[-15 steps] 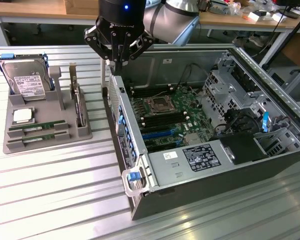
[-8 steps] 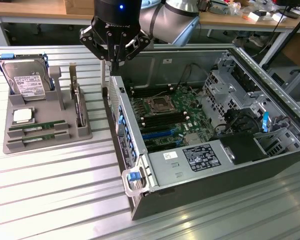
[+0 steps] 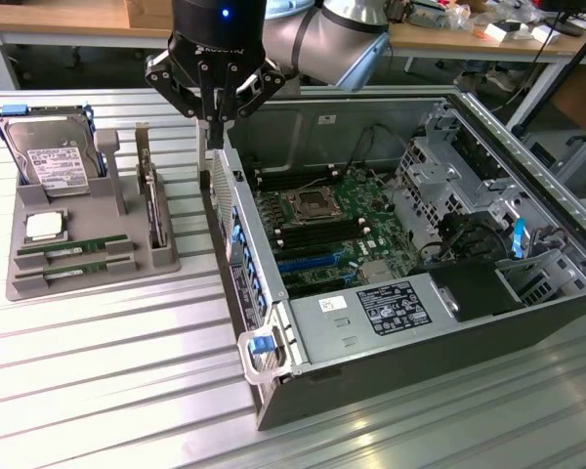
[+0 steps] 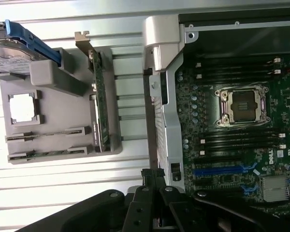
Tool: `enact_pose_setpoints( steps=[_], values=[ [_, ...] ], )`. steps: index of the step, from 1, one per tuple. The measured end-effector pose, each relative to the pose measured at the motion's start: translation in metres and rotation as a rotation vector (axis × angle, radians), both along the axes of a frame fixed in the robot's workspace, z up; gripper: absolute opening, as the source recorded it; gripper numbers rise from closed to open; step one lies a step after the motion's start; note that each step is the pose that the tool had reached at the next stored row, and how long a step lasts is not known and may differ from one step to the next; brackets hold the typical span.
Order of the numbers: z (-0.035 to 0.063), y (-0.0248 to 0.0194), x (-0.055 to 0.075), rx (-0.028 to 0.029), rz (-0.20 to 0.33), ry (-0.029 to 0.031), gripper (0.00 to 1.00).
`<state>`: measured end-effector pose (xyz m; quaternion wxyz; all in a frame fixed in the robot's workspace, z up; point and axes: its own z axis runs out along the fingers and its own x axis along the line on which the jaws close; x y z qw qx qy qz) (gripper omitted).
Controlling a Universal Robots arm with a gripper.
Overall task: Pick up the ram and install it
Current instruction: 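Reach for the ram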
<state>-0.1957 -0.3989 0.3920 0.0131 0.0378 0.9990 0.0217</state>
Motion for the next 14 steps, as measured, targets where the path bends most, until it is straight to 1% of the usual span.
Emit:
enact_pose_setpoints(
  steps=[14],
  values=[
    [-0.0001, 0.0, -0.0083, 0.0, 0.0, 0.0, 0.11]
  ],
)
